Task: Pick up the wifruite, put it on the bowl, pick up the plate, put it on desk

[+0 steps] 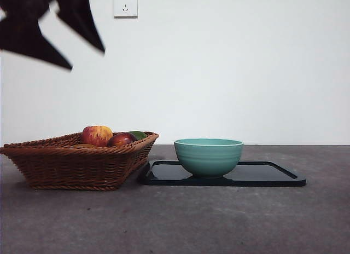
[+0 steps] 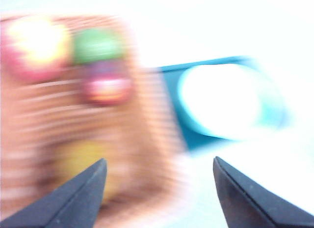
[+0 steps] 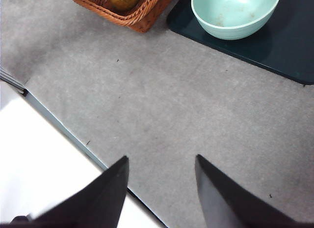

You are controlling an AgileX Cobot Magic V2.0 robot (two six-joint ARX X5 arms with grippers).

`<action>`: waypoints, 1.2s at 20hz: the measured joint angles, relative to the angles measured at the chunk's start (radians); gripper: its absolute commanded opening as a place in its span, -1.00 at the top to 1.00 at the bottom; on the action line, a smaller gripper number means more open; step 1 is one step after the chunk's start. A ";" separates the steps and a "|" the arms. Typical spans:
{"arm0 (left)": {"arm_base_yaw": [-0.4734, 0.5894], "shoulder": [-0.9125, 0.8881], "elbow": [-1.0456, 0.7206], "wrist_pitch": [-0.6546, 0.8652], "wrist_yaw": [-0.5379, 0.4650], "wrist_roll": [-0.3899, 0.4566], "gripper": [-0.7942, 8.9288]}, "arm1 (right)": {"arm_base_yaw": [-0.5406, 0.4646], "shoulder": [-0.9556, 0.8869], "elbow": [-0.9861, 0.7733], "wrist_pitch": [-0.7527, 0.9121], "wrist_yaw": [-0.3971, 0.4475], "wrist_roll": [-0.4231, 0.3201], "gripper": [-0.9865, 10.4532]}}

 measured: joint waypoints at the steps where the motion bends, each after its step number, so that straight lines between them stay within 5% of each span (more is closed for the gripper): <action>1: 0.000 -0.057 0.000 -0.034 0.072 0.000 0.13 | 0.000 0.000 0.000 0.000 0.000 0.000 0.45; 6: -0.001 -0.215 0.000 -0.200 0.213 0.027 0.13 | 0.000 0.000 0.000 0.000 0.000 0.000 0.45; 12: -0.001 -0.255 0.000 -0.436 0.227 0.150 0.14 | 0.000 0.000 0.000 0.000 0.000 0.000 0.45; 24: -0.001 -0.255 0.000 -0.428 0.227 0.183 0.14 | 0.000 0.000 0.000 0.000 0.003 0.005 0.45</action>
